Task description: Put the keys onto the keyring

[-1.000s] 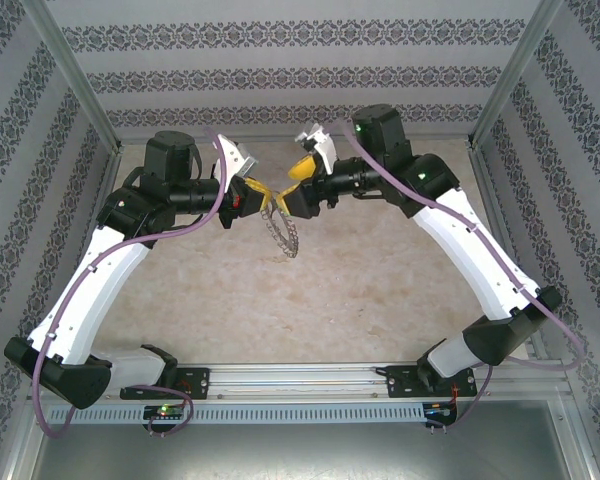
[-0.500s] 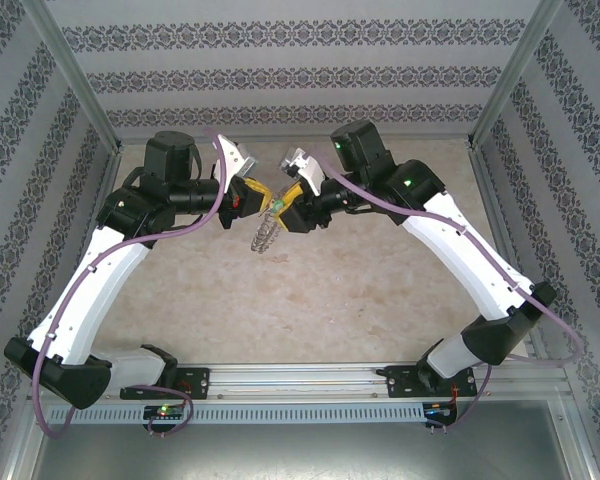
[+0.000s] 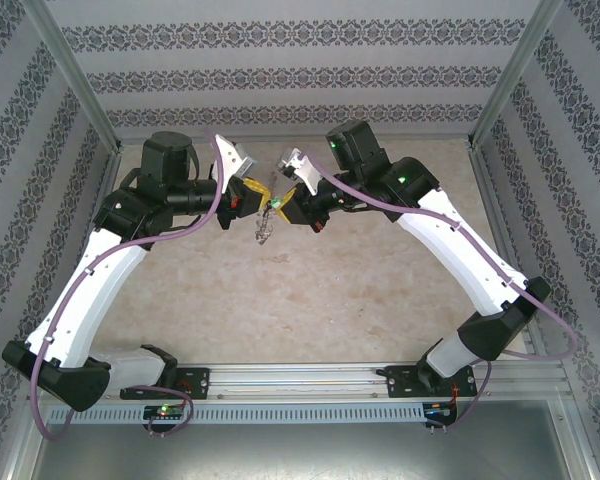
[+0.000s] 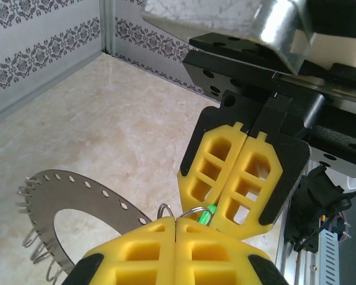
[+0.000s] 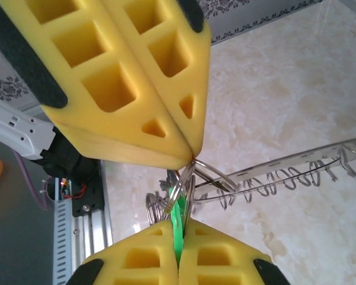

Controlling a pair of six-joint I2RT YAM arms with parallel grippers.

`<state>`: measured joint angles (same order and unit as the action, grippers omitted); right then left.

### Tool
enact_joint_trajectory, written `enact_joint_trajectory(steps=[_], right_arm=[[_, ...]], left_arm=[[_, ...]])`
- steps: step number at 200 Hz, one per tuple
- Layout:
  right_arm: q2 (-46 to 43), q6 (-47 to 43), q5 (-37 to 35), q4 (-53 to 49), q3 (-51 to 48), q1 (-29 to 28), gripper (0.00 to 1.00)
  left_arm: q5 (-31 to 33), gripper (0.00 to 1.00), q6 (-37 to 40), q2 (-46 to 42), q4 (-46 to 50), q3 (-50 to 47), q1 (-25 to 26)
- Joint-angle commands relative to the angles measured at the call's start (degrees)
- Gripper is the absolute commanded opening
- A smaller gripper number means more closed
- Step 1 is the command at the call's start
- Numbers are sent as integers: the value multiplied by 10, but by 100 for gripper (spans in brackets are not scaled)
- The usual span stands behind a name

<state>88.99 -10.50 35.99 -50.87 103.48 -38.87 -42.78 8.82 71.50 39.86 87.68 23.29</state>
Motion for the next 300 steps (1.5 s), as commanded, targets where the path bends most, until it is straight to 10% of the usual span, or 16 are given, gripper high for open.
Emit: enact_joint_trajectory(steps=[1,265,300], right_arm=[[-3,-5,-12,6,13,2,0],[-43,51,65,71,-9,69,0],[-39,68,57,97,-9,73,0]], left_arm=[[-13,0,8,-13,-14,9,6],[-31,0,-6,-27,-31,-28,0],[-44,52,-59,-40,-70,-54,0]])
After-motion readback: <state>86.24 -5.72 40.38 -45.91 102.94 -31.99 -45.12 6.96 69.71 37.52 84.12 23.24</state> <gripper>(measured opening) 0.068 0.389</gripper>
